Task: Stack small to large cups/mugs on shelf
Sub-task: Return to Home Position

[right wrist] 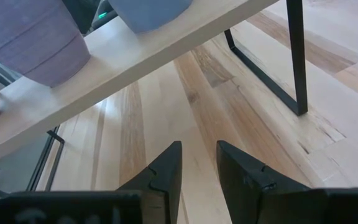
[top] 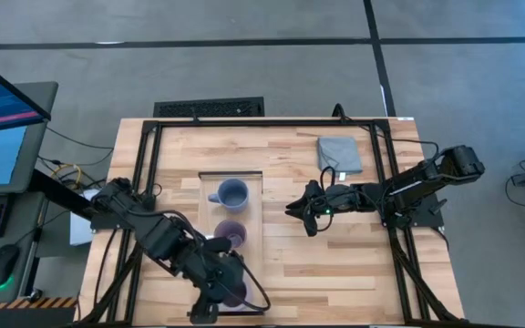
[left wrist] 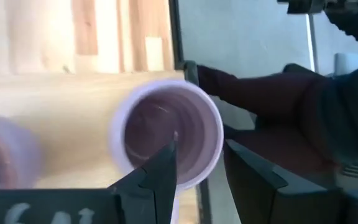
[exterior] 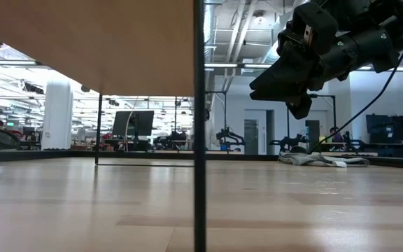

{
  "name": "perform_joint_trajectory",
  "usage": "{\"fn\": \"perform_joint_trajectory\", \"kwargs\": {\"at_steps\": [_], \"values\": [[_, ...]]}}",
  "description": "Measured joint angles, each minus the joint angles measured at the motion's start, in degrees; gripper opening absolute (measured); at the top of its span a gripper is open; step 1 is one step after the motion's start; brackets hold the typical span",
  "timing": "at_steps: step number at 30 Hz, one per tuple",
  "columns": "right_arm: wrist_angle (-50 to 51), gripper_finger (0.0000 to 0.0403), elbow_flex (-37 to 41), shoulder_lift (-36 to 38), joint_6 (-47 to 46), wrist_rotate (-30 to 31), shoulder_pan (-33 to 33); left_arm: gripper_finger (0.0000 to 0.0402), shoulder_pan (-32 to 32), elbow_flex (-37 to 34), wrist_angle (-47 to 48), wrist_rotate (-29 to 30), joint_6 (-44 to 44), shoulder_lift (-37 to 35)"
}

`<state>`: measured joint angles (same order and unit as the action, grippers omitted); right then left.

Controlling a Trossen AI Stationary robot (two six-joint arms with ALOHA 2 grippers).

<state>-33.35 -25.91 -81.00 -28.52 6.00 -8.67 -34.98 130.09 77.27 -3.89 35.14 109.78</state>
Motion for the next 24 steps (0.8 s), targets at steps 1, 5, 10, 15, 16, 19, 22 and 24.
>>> {"fn": "perform_joint_trajectory", "kwargs": {"at_steps": [1, 5, 10, 15, 16, 19, 22, 24], "values": [[0.02, 0.0123, 0.00, 0.01, -0.01, 0.00, 0.00, 0.0121, -0.05, 0.99, 0.54, 1.15, -0.82, -0.01], [0.03, 0.0123, 0.00, 0.01, -0.03, 0.00, 0.00, 0.0121, -1.44, 4.98, 4.40, 8.97, -4.45, -0.32], [0.03, 0.0123, 0.00, 0.01, -0.35, -0.72, 0.00, 0.0121, -5.88, 3.27, 6.79, 22.40, -8.09, -5.38], [0.01, 0.0123, 0.01, 0.01, -1.56, -1.16, -0.21, 0.0121, -13.19, 3.23, 7.85, 37.96, -10.09, -9.31], [0.01, 0.0123, 0.01, 0.01, -1.56, -1.19, -0.31, 0.0121, -14.83, 3.23, 8.24, 40.22, -10.07, -9.95], [0.01, 0.0123, 0.01, 0.01, -1.54, -1.27, -0.71, 0.0121, -19.98, 3.23, 10.66, 47.89, -9.29, -10.94], [-0.01, 0.0123, 0.02, 0.01, -1.54, -1.18, -0.99, 0.0121, -25.05, 2.86, 12.91, 55.11, -7.02, -10.97], [-0.06, 0.0123, 0.01, 0.01, -1.54, -1.11, -1.30, 0.0121, -28.60, 1.54, 12.89, 58.02, -6.15, -11.13]]}}
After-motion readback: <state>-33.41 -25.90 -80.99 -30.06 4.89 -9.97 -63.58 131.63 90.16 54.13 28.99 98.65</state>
